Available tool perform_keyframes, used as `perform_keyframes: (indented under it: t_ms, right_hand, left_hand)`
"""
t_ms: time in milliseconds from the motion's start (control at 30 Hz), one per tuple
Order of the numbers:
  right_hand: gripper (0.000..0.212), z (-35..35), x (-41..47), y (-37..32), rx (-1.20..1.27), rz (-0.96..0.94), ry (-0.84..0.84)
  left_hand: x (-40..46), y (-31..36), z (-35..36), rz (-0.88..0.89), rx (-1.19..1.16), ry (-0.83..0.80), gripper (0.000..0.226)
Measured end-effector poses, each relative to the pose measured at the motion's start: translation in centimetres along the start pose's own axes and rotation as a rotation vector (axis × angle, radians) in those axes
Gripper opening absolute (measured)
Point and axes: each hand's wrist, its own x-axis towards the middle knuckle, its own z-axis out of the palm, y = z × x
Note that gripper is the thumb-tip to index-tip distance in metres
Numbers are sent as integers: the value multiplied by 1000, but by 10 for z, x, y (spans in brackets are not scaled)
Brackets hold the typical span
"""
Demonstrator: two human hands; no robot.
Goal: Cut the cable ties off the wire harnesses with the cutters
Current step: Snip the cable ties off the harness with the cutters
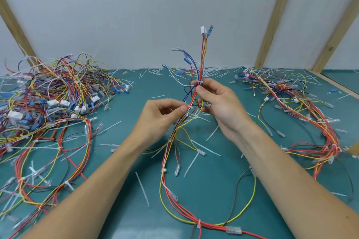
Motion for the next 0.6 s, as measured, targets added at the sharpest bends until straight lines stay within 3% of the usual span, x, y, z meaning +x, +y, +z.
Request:
perform_keyframes:
  t_ms: [267, 600]
  right_hand:
    - [17, -1, 0, -2, 60, -45, 10]
    - [15, 1, -3, -6, 140, -32, 56]
  left_hand:
    - [-1, -4, -6, -37, -25, -160, 14]
    - [2, -2, -13, -175, -304, -71, 14]
